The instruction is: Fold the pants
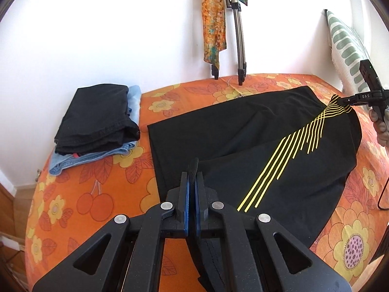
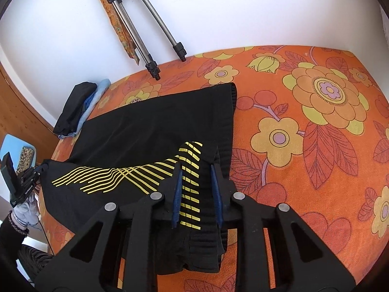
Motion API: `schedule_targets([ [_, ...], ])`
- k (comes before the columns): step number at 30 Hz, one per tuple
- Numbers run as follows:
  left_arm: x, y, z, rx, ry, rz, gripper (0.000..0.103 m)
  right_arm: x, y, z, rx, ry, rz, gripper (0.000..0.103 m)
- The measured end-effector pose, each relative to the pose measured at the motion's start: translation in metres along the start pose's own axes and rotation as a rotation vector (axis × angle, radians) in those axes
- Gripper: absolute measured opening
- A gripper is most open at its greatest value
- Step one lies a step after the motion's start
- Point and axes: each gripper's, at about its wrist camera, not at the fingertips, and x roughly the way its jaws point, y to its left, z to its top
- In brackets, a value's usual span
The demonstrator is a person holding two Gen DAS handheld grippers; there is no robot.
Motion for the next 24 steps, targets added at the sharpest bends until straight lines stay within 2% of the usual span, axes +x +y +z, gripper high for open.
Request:
schedule_targets([
  [6,0.001,0.01,0.017,-0.005,-0.042,0.038,0.002,-0.007,0.006,0.015,-0.011,-0.045,-0.002,0.021],
  [10,0.011,0.017,0.041,0.029,-0.08,0.088,0.003,-0.009,0.015,0.039,-0.049,-0.077,-0.028,0.021],
  [14,0.035,0.029,0.067,0.021,-0.107,0.126,0.003,0.005,0.02,0.067,-0.078,-0.086,-0.064,0.02],
  [18,0.067,0.032,0.079,0.043,-0.097,0.154,0.002,0.031,0.022,0.088,-0.101,-0.068,-0.116,0.02],
  [24,0.101,0.028,0.077,0.074,-0.052,0.17,0.002,0.063,0.017,0.099,-0.12,-0.041,-0.171,0.019],
])
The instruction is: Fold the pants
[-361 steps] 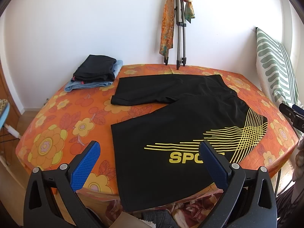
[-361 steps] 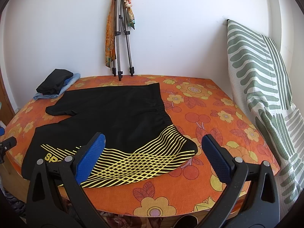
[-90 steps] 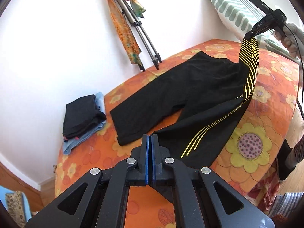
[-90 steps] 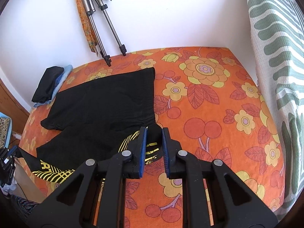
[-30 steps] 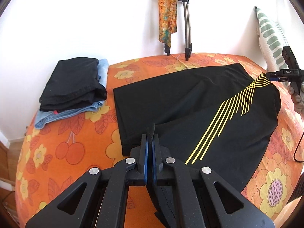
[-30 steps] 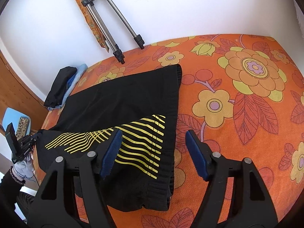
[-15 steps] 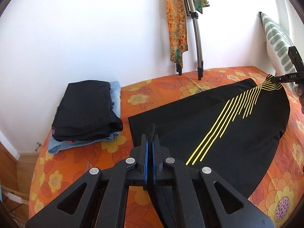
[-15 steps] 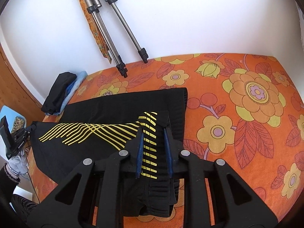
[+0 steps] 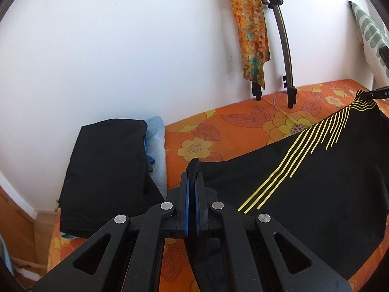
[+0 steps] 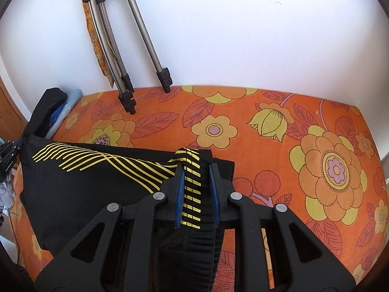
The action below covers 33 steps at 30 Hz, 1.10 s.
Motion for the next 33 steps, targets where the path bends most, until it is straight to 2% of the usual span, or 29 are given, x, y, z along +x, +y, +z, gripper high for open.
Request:
schedule_targets([
  [9,0.022,0.0,-0.006,-0.013,0.025,0.022,0.003,0.024,-0.005,0.001,-0.003,0.028,-0.05,0.021],
  [10,0.025,-0.001,-0.007,-0.011,0.034,0.031,0.003,0.026,-0.006,0.002,0.004,0.034,-0.072,0.029],
  [11,0.028,-0.003,-0.007,-0.011,0.04,0.037,0.003,0.029,-0.01,0.004,0.019,0.042,-0.098,0.053],
  [12,0.03,-0.004,-0.008,-0.01,0.047,0.042,0.003,0.03,-0.014,0.005,0.041,0.046,-0.127,0.063],
  [13,0.032,-0.006,-0.009,-0.01,0.054,0.048,0.002,0.027,-0.019,0.005,0.061,0.033,-0.15,0.068],
  [20,0.034,-0.01,-0.007,-0.005,0.048,0.074,0.002,0.015,-0.019,0.008,0.034,0.005,-0.151,0.068],
  [22,0.035,-0.011,-0.008,-0.001,0.054,0.07,0.003,0.01,-0.033,0.012,0.131,-0.022,-0.084,0.068],
  [25,0.037,-0.012,-0.01,0.003,0.067,0.073,0.003,0.002,-0.061,0.016,0.285,-0.071,-0.027,0.068],
  [27,0.039,-0.011,-0.01,0.0,0.079,0.058,0.003,0.002,-0.069,0.017,0.302,-0.07,-0.004,0.068],
  [30,0.046,-0.011,-0.012,-0.003,0.111,0.084,0.008,0.012,-0.067,0.017,0.281,-0.036,0.059,0.066],
  [33,0.043,-0.004,-0.011,-0.052,0.113,0.086,0.034,0.029,-0.058,0.015,0.24,0.016,0.104,0.065],
])
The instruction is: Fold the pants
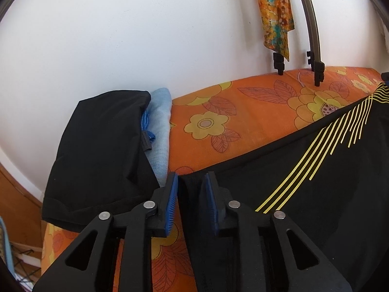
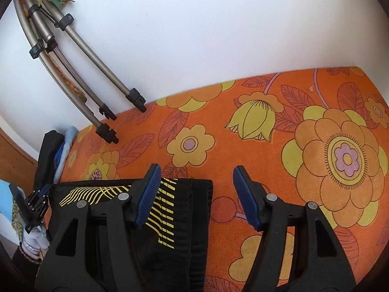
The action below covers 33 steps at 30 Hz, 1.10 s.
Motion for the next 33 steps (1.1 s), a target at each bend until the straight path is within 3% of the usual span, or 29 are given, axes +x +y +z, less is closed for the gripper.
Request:
schedule_targets([
  [1,-0.005,0.001,0.001,-0.005,-0.013,0.005,0.038,0.004,0.003,-0.001,-0.016,0.006,-0.001,0.065],
  [6,-0.034,-0.01,0.007,0.055,-0.053,-0.02,0.038,0.012,0.013,-0.001,-0.08,0.012,0.02,0.052],
  [12,-0.058,-0.047,0.003,0.113,-0.035,-0.159,0.038,0.012,0.014,0.0,-0.111,0.033,0.034,0.034],
  [15,-0.06,-0.061,-0.002,0.126,-0.017,-0.214,0.038,0.013,0.014,-0.001,-0.118,0.054,0.049,0.033],
  [21,-0.052,-0.06,-0.01,0.095,0.025,-0.241,0.038,0.011,0.002,-0.001,-0.08,0.06,0.112,0.035],
  [23,-0.045,-0.061,-0.015,0.1,0.053,-0.236,0.038,0.014,0.0,-0.002,-0.071,0.073,0.123,0.041],
  [28,-0.032,-0.061,-0.025,0.088,0.071,-0.22,0.038,0.011,0.007,-0.009,-0.114,0.062,0.09,0.04],
  [31,-0.031,-0.063,-0.027,0.093,0.063,-0.214,0.038,0.005,0.02,-0.011,-0.175,0.05,0.056,0.029],
  [33,-0.031,-0.065,-0.029,0.101,0.055,-0.206,0.038,0.001,0.028,-0.013,-0.209,0.047,0.013,0.027],
])
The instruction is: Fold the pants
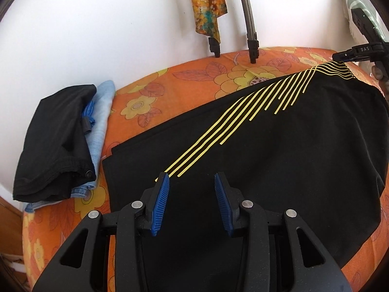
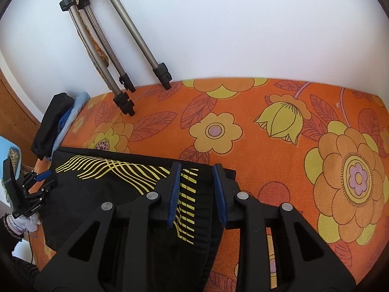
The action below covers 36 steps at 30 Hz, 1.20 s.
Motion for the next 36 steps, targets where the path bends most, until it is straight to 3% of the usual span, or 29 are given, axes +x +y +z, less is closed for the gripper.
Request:
schedule_targets([
  [4,0.0,-0.001,-0.002,0.009,-0.008,0.002,0.038,-0.013,0.011,0.002,0.006,0.008,-0.07,0.026],
  [10,0.001,-0.001,0.001,0.005,-0.008,0.002,0.04,0.004,0.018,0.006,-0.086,0.026,-0.382,0.028],
  [15,0.008,0.007,0.008,-0.001,-0.006,0.036,0.048,-0.013,0.016,0.001,-0.056,-0.015,-0.319,0.029],
  [20,0.016,0.028,0.019,-0.053,0.002,0.08,0.047,-0.042,0.059,-0.023,-0.138,-0.014,-0.184,0.03],
  [26,-0.023,0.062,0.026,-0.102,-0.08,0.108,0.047,-0.059,0.117,-0.051,-0.231,0.028,-0.04,0.031],
  [31,-0.054,0.099,0.01,-0.146,-0.09,0.136,0.047,-0.038,0.153,-0.07,-0.313,0.079,-0.015,0.032],
  [34,-0.054,0.112,0.001,-0.159,-0.059,0.115,0.047,-0.016,0.161,-0.071,-0.375,0.09,-0.074,0.032],
  [36,-0.048,0.111,-0.002,-0.157,-0.037,0.1,0.047,0.0,0.154,-0.062,-0.345,0.12,-0.081,0.032],
])
